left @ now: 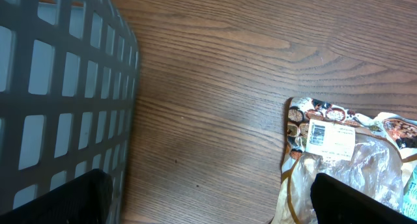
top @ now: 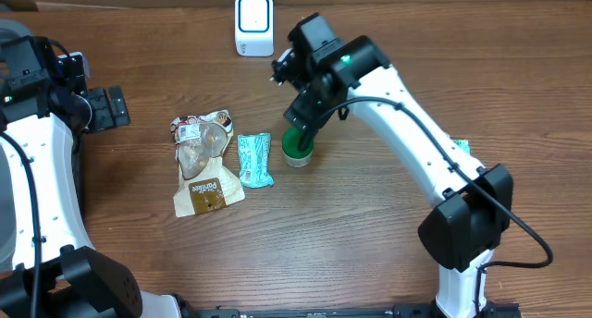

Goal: Scan the item barcode
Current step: 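Reach the right gripper down over the green-lidded jar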

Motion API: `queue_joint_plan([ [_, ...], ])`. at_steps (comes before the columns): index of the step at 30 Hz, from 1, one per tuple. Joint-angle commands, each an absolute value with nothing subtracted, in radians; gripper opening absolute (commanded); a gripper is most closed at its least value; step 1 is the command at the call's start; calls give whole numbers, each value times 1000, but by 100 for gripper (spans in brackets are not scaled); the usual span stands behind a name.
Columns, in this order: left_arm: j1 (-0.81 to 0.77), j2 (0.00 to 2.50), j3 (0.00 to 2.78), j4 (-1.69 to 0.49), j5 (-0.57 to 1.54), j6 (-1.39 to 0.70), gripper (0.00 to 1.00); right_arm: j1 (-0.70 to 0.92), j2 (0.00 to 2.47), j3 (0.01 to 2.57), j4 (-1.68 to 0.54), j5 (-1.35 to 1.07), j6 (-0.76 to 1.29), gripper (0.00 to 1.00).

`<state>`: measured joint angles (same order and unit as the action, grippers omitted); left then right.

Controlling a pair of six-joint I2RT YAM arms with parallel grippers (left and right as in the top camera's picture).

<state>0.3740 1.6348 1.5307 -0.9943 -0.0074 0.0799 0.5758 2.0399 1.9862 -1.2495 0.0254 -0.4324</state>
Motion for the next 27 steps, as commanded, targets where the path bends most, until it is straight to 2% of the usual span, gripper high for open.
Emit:
queue_joint_plan([
  [1, 385, 1629, 1526, -990, -14, 67, 100, 611, 2096, 2002, -1253, 25, -532, 93],
  [5, 385, 1629, 1526, -990, -14, 67, 100, 612, 2128, 2002, -1261, 15, -548, 94],
  [9, 385, 1629, 1526, -990, -14, 67, 99, 613, 2156, 2001, -1264, -72, -582, 100],
  [27, 385, 1629, 1526, -990, -14, 67, 100, 613, 2174, 1841, -1150, -111, -583, 99],
])
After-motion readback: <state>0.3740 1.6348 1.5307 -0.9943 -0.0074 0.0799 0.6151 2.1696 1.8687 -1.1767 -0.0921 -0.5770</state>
